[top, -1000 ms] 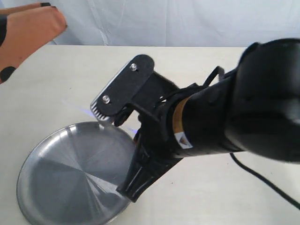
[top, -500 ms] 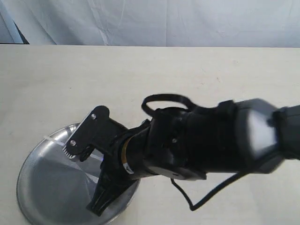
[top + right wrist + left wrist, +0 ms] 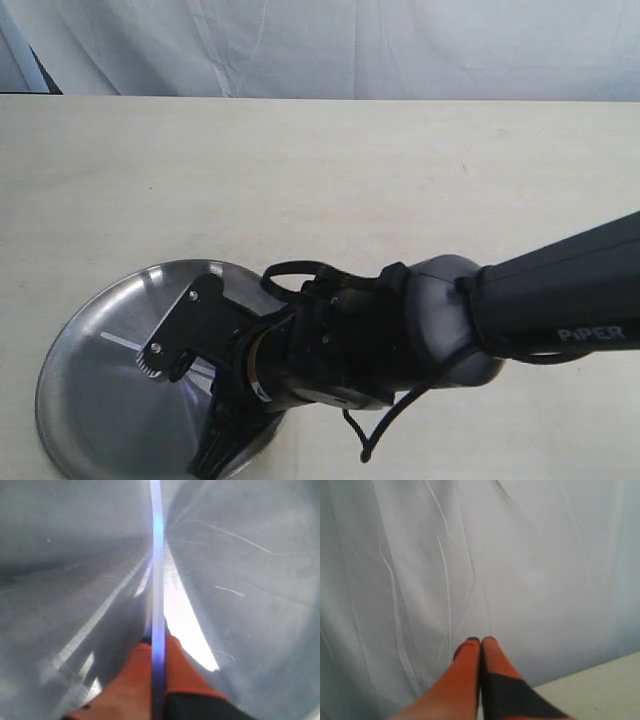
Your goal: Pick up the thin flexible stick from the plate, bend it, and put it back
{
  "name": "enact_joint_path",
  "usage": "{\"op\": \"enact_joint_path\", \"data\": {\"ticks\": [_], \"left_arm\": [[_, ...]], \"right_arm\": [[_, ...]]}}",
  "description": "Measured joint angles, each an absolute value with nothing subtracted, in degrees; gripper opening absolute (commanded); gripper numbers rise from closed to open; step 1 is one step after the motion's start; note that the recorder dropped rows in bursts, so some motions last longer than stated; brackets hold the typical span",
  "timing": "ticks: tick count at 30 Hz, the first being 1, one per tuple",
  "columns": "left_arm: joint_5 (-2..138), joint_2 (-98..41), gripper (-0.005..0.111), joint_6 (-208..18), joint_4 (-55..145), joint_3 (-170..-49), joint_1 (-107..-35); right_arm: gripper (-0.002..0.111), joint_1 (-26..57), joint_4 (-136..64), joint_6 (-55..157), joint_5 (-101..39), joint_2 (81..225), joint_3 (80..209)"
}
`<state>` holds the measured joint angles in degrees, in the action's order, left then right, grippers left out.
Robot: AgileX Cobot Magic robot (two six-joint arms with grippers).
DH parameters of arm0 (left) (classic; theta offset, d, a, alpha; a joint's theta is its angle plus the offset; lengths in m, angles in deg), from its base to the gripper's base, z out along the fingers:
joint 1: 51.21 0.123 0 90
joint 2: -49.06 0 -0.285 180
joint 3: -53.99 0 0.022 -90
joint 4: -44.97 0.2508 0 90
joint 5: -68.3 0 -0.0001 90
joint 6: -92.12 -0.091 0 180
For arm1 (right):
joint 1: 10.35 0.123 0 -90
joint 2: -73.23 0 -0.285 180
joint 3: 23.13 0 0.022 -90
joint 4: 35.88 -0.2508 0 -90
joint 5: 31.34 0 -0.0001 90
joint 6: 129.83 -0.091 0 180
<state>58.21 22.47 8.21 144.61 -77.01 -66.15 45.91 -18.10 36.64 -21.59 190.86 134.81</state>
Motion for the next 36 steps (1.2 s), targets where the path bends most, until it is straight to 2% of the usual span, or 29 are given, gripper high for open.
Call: {"op": "enact_joint_path", "data": {"ticks": [5,8,12,13,15,17,19,21,25,26,36], "left_arm": [[58.8,22.5,0.000,8.6,144.8,-72.3,-66.2],[58.8,22.5,0.000,8.7,144.9,-71.1,-66.2],[58.8,22.5,0.000,8.7,144.9,-70.7,-66.2],[58.8,22.5,0.000,8.7,144.9,-70.7,-66.2],[58.8,22.5,0.000,8.7,144.9,-70.7,-66.2],[58.8,22.5,0.000,8.7,144.9,-70.7,-66.2],[58.9,22.5,0.000,8.7,144.9,-70.7,-66.2],[59.5,22.5,0.000,8.7,144.9,-70.7,-66.2],[62.6,22.5,0.000,8.7,145.0,-69.6,-66.2],[63.9,22.5,0.000,8.7,145.1,-68.8,-66.2],[67.1,22.5,0.000,8.7,145.1,-62.2,-66.2]], "right_arm": [[0.002,45.9,-18.1,36.5,-22.3,189.7,134.8],[0.020,45.9,-18.1,36.5,-22.5,189.6,134.8],[0.059,45.9,-18.4,36.5,-21.9,189.6,134.8],[0.065,45.9,-18.4,36.4,-21.5,189.5,134.8],[0.067,45.9,-18.5,36.4,-20.4,189.5,134.8],[0.064,45.9,-18.5,36.3,-18.7,189.4,134.8],[0.056,45.9,-18.6,36.3,-16.2,189.0,134.8],[0.041,45.9,-19.1,36.3,-13.7,188.6,134.8],[0.005,45.9,-19.8,36.1,-9.5,186.0,134.8],[0.000,45.9,-19.9,36.1,-9.0,185.3,134.8],[0.000,45.9,-19.9,36.1,-14.1,170.4,134.8]]}}
